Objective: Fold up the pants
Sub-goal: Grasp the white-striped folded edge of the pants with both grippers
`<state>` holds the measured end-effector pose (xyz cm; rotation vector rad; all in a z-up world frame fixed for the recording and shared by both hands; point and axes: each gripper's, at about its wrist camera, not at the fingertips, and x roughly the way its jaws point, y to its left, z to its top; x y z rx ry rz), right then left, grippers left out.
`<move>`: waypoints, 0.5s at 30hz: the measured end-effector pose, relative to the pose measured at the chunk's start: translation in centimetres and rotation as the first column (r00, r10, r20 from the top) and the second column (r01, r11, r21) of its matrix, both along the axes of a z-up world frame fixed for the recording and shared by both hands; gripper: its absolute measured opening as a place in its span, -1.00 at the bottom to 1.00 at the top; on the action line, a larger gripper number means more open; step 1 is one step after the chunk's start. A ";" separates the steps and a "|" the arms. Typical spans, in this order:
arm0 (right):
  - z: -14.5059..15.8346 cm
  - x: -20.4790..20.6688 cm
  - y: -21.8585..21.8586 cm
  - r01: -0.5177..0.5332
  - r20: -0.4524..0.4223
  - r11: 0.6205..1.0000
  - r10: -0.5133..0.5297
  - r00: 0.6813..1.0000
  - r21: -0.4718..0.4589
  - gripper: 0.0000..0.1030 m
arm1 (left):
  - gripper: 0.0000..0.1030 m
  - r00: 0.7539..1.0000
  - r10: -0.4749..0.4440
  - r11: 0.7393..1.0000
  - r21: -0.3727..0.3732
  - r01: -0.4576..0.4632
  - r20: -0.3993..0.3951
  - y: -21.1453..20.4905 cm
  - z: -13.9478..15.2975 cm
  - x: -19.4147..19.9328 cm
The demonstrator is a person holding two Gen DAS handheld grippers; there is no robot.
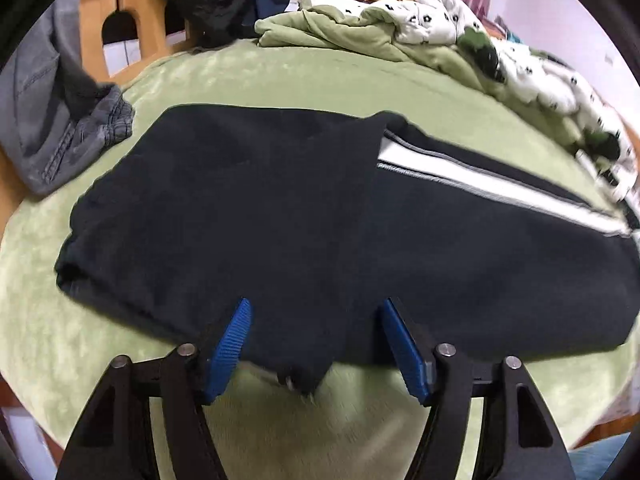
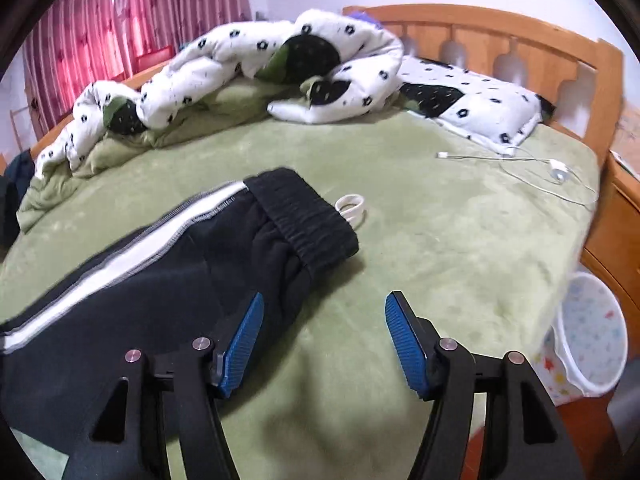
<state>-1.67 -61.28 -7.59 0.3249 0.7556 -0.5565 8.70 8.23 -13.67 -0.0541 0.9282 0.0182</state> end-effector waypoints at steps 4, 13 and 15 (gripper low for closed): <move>1.5 -1.5 1.4 0.027 0.001 0.993 -0.028 1.000 0.118 0.22 | -0.84 1.000 -0.011 1.000 0.008 0.011 0.018 1.5 1.3 2.0; 1.7 3.0 9.1 -0.092 -0.045 0.992 0.096 0.994 0.083 0.21 | 0.07 0.966 0.196 0.980 -0.053 -0.190 0.170 11.9 12.3 9.4; 1.1 4.1 11.6 -0.150 -0.059 0.985 0.155 0.986 0.080 0.21 | 0.41 0.941 0.214 0.976 -0.015 -0.217 0.261 12.6 13.4 8.2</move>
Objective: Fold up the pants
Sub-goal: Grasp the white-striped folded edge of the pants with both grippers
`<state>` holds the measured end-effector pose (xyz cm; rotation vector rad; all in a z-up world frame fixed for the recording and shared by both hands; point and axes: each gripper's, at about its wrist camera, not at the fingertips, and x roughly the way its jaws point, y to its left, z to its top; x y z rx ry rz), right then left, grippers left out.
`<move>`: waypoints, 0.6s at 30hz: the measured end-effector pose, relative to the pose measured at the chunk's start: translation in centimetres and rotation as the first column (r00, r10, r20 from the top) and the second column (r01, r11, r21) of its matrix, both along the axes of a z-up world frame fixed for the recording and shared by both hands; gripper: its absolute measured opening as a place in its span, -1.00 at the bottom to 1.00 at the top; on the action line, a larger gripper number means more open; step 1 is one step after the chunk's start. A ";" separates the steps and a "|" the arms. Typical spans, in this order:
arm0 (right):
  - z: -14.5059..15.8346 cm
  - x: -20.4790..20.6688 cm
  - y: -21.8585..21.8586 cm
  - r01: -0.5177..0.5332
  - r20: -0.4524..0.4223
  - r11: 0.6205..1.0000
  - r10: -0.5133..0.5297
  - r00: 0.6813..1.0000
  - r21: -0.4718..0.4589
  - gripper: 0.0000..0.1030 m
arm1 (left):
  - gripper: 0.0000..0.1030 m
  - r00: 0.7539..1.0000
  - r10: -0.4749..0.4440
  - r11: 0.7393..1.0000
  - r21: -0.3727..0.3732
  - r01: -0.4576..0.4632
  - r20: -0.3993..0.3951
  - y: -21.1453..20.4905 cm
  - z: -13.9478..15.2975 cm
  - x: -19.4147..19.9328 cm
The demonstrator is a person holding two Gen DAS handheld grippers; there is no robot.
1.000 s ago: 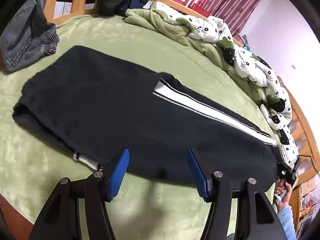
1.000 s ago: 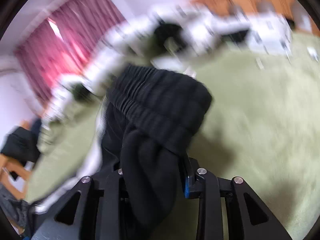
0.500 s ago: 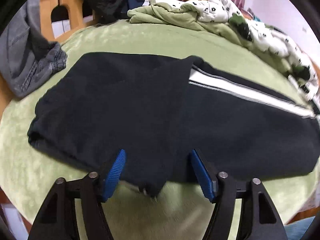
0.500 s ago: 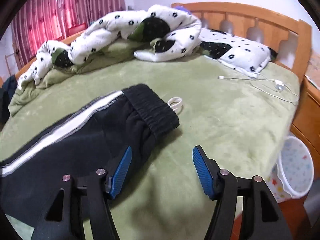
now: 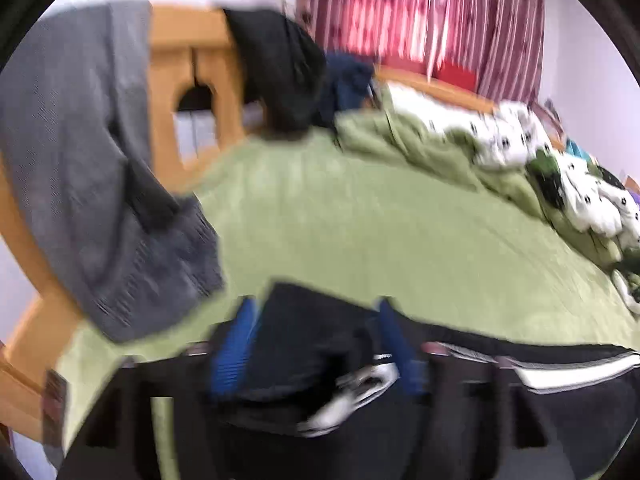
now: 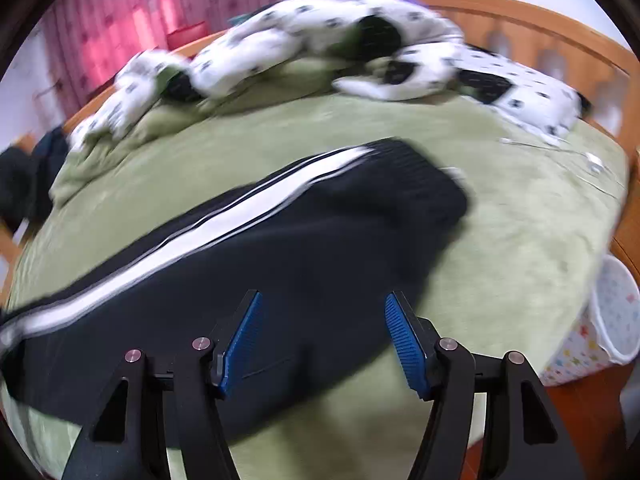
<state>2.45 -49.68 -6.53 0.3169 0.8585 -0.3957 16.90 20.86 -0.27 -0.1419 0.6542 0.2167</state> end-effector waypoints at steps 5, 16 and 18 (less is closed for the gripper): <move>-1.4 2.7 5.8 -0.137 -0.003 0.990 0.137 0.991 -0.016 0.21 | 0.41 0.999 -0.027 0.999 -0.032 0.026 -0.030 0.6 -1.7 -0.9; -2.7 14.1 15.0 -0.518 0.021 0.853 0.520 0.854 -0.068 0.21 | 0.41 0.982 -0.119 0.991 -0.072 0.110 -0.144 -1.0 -7.2 1.6; -3.2 16.3 15.9 -0.574 0.007 0.814 0.577 0.817 -0.085 0.21 | 0.41 0.980 -0.119 0.992 -0.059 0.111 -0.158 -1.1 -7.5 2.7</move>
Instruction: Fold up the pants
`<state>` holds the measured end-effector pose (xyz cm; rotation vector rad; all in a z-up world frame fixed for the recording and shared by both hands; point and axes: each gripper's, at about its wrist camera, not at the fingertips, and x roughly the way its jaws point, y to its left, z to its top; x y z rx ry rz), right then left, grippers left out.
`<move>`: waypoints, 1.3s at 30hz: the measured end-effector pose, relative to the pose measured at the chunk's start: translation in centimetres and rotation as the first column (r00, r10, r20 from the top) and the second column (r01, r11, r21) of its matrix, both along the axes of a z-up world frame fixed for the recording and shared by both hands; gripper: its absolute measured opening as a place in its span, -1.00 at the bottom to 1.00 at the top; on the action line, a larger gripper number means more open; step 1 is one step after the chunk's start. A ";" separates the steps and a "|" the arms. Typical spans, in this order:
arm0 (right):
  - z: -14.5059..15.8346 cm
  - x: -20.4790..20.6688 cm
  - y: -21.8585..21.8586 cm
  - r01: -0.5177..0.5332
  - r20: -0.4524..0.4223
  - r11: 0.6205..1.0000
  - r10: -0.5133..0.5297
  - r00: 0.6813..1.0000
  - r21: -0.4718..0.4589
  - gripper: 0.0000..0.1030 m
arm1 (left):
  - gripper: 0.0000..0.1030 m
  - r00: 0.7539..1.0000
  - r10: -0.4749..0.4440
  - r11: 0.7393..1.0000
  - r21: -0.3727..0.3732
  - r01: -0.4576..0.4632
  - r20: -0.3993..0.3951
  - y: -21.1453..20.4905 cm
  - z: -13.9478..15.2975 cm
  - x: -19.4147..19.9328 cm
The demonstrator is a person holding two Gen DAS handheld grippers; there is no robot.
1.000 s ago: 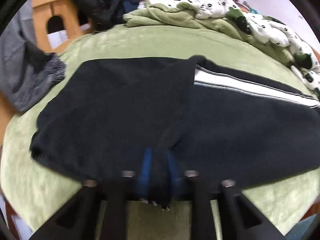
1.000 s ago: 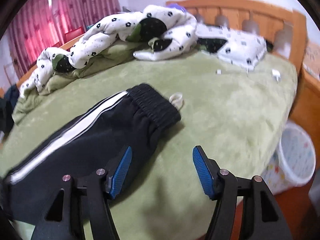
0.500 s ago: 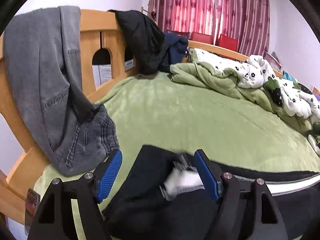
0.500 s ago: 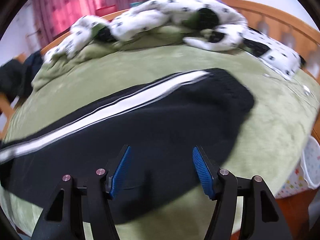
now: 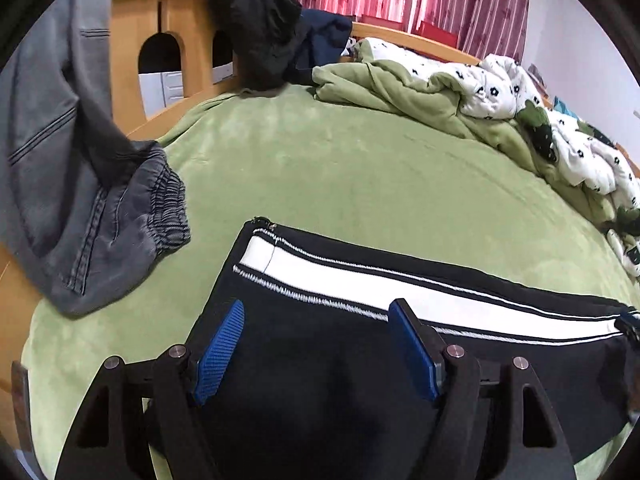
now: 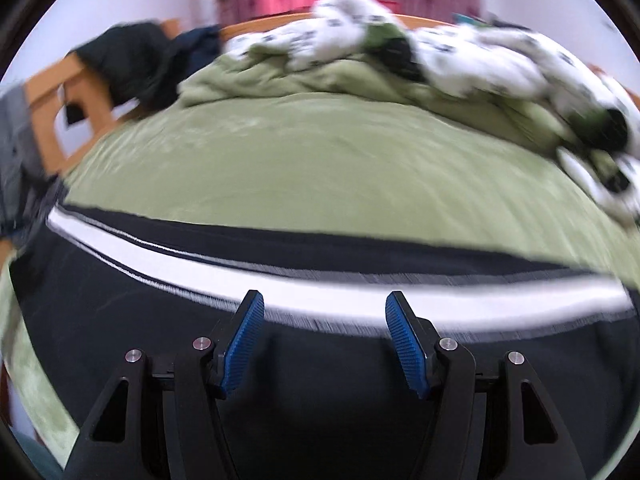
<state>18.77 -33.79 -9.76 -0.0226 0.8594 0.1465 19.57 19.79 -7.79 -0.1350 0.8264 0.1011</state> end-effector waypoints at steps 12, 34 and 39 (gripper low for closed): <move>-5.2 8.7 3.1 -0.339 -0.189 0.933 0.314 0.931 -0.121 -0.39 | 0.41 0.998 0.039 0.992 0.119 -0.033 -0.048 2.5 -2.1 5.9; -5.3 10.0 3.1 -0.279 -0.090 0.958 0.273 0.958 -0.062 -0.90 | -0.55 0.993 0.066 0.997 -0.027 -0.069 -0.103 4.6 -5.7 7.6; -3.6 9.1 1.4 -0.182 -0.054 0.983 0.181 0.982 -0.032 -0.51 | -0.23 0.990 0.054 0.998 -0.007 -0.055 -0.127 4.0 -4.7 6.9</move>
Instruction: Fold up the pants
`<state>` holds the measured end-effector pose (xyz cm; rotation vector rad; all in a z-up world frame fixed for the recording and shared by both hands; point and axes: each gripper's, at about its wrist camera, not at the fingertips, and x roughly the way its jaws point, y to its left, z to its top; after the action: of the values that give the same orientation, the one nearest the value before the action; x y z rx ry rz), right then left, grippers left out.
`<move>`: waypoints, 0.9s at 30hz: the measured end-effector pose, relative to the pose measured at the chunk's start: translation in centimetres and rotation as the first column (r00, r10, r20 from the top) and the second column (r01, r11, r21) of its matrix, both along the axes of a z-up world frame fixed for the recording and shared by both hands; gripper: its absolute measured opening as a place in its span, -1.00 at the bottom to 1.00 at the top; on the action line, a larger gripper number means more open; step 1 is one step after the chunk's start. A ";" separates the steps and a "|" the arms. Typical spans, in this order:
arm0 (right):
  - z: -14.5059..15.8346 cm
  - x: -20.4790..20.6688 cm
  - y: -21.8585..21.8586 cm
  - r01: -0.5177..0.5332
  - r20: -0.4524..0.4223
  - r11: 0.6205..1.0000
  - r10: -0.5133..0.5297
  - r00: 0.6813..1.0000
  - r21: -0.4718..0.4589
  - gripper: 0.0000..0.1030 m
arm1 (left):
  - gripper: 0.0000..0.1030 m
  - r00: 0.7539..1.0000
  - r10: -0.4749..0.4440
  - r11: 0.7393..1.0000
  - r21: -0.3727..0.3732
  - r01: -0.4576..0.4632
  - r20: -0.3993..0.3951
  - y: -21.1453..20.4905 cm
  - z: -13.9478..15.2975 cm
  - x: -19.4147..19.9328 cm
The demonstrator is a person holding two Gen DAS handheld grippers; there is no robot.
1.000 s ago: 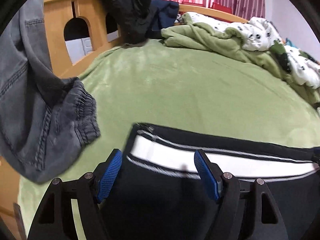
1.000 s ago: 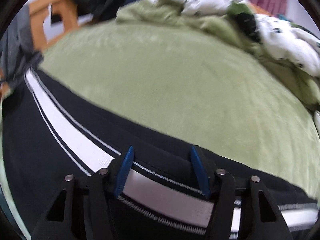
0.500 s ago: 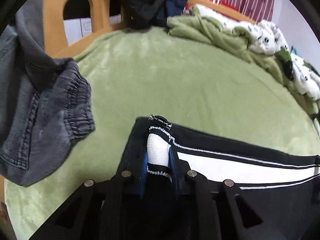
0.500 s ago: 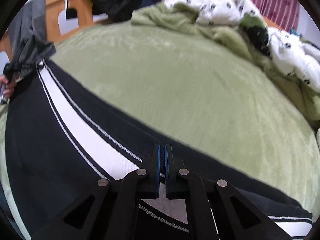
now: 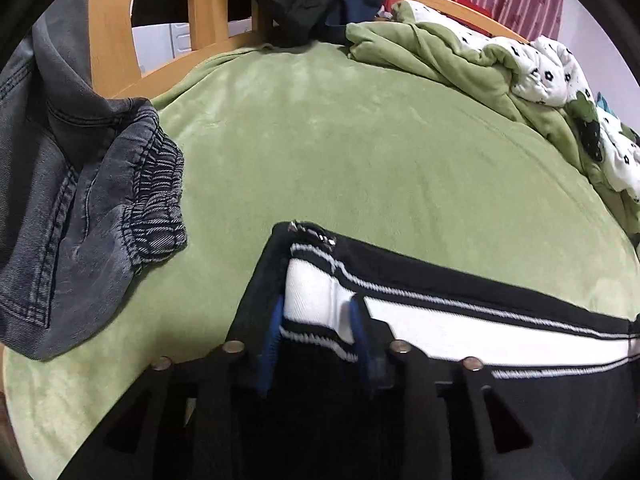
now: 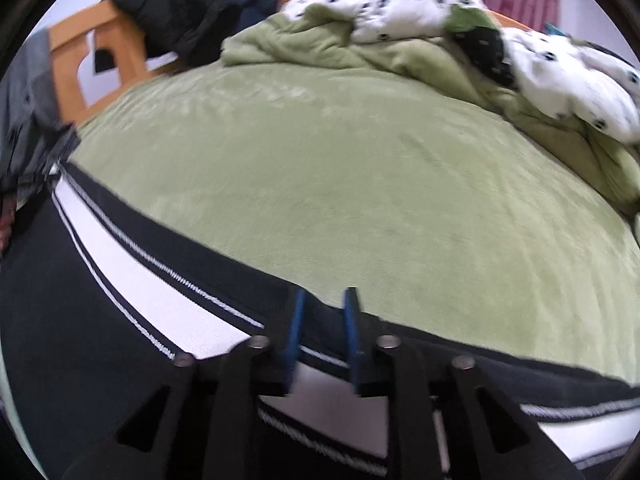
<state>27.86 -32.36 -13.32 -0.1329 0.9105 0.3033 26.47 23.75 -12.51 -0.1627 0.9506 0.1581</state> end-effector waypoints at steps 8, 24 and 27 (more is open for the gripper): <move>2.6 -3.7 -8.0 0.097 0.036 0.989 -0.094 0.995 -0.107 0.11 | 0.21 0.997 -0.031 0.999 0.043 0.028 0.071 -1.2 1.6 -2.6; 0.1 -0.6 -8.1 -0.062 0.003 0.977 0.065 0.998 -0.206 -0.95 | 0.21 0.996 0.094 0.996 -0.009 -0.094 0.011 -0.1 -0.6 -1.5; -1.8 -0.4 -7.6 -0.047 -0.005 0.969 0.047 0.999 -0.244 -0.94 | 0.21 0.996 0.091 0.996 0.020 -0.091 0.007 -0.5 -0.6 -1.4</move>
<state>27.50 -39.97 -15.14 -0.3820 0.9425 0.2339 25.08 23.23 -13.09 -0.1880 0.9353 0.2509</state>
